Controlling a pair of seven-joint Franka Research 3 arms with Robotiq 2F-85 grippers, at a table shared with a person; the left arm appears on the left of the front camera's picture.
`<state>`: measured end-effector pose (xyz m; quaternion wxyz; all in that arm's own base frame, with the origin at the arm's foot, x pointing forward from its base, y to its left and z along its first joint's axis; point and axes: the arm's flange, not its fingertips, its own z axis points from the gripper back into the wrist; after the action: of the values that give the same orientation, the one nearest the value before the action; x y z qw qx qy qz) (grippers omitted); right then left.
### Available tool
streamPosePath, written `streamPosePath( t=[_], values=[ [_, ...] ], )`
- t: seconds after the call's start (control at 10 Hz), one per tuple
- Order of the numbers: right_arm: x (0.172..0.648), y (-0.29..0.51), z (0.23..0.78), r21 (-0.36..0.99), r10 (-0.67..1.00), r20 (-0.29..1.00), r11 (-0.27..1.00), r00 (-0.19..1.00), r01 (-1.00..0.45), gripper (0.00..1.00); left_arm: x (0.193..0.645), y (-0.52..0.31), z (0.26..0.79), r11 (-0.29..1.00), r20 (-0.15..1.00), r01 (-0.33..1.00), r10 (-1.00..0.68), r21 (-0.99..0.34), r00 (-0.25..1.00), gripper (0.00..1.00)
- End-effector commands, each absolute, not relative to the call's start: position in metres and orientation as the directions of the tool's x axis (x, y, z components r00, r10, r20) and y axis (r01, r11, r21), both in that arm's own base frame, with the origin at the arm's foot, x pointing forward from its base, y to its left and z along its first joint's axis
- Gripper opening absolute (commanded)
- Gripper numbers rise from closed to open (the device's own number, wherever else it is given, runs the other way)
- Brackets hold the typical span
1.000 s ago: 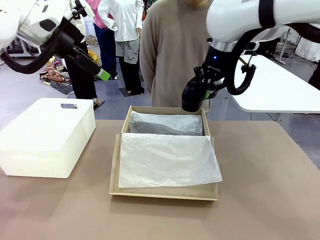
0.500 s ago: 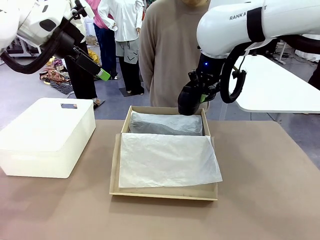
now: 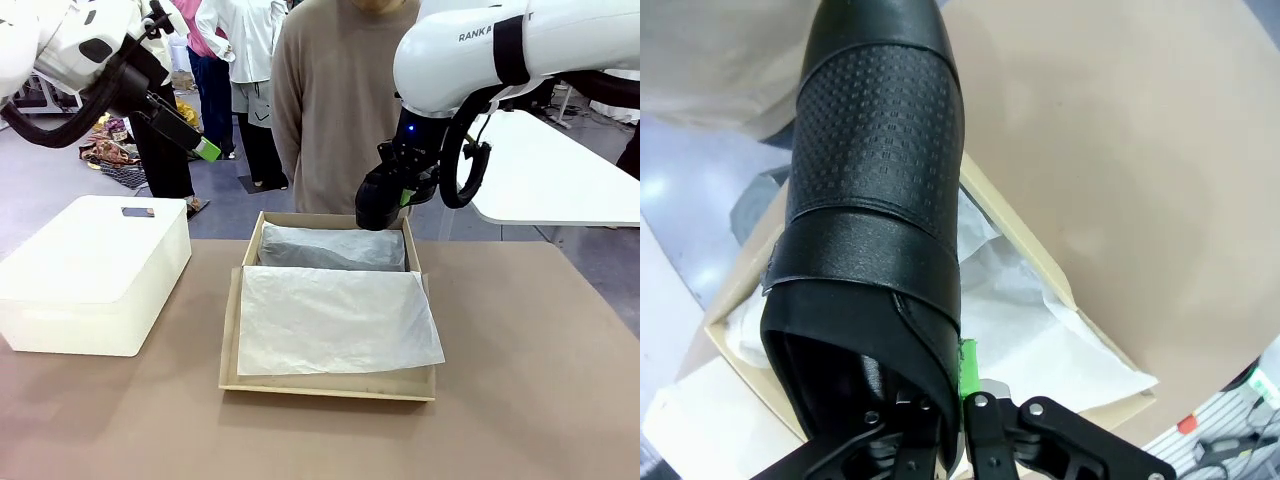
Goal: Pack the shoes into the box.
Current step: Place the other shoe of the Shoes into the Shoes Box.
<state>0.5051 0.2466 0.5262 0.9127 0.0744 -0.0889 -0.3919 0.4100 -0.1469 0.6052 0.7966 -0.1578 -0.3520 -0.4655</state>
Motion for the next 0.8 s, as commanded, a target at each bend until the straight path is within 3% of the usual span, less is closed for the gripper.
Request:
streamPosePath(
  t=[0.0, 0.7],
  values=[
    [0.498, 0.280, 0.532, 0.226, -0.822, 0.121, 0.569, 0.557, 0.791, 0.00, 0.411, -0.144, 0.605, 0.499, 0.721, 0.864, -0.625, 0.073, 0.300, 1.00],
    [0.498, 0.358, 0.525, 0.246, -0.963, 0.045, 0.269, 0.266, 0.931, 0.00, 0.411, -0.144, 0.605, 0.499, 0.721, 0.864, -0.625, 0.073, 0.300, 1.00]
  ],
)
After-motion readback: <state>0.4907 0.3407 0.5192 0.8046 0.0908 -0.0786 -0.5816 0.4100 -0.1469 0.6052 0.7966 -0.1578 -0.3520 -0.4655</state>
